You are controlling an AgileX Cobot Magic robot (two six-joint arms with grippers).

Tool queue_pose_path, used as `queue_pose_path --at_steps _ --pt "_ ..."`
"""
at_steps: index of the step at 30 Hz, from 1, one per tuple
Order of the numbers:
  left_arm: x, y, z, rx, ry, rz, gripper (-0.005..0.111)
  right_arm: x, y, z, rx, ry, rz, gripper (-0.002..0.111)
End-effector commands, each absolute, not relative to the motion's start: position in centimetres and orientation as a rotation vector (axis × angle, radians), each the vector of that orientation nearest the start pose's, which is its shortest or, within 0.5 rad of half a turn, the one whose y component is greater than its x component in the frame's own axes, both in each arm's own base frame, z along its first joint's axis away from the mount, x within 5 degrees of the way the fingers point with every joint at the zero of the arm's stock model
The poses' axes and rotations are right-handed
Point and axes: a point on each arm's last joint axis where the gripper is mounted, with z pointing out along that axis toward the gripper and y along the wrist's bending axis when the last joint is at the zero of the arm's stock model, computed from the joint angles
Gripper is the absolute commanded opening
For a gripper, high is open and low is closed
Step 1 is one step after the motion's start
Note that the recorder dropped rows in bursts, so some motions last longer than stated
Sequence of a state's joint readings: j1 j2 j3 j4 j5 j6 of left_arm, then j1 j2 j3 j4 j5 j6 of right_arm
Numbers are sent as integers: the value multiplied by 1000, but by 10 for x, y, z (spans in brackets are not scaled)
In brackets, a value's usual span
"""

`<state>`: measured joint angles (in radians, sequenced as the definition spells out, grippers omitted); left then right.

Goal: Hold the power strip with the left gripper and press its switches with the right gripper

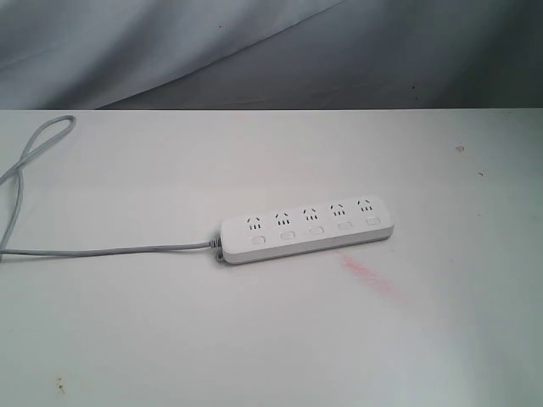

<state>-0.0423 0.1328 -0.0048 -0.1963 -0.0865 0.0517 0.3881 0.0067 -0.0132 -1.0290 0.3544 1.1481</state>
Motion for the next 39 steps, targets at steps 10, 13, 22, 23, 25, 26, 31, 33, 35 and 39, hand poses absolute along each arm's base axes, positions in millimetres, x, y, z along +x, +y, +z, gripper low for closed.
queue_pose_path --at_steps 10,13,22,23,25,26,31,33,35,39 --pt "67 -1 212 -88 1540 -130 0 59 -8 201 129 1622 209 0" --pt "67 -2 210 -87 1558 -134 0 59 -8 200 135 1625 216 0" --pt "67 -2 210 -86 1559 -135 0 59 -8 200 135 1625 216 0" --pt "67 -2 210 -86 1559 -135 0 59 -8 200 135 1625 216 0" --pt "67 -2 210 -86 1559 -135 0 59 -8 200 135 1625 216 0" --pt "67 -2 210 -86 1559 -135 0 59 -8 200 135 1625 216 0" --pt "67 -2 210 -86 1554 -135 0 59 -8 200 135 1625 216 0" --pt "63 -2 210 -95 1546 -158 0 59 -8 200 135 1625 216 0" --pt "56 -4 206 -81 1561 -171 0 59 -8 200 135 1625 216 0" --pt "56 -6 200 -50 1635 -180 0 59 -7 201 134 1624 217 0"
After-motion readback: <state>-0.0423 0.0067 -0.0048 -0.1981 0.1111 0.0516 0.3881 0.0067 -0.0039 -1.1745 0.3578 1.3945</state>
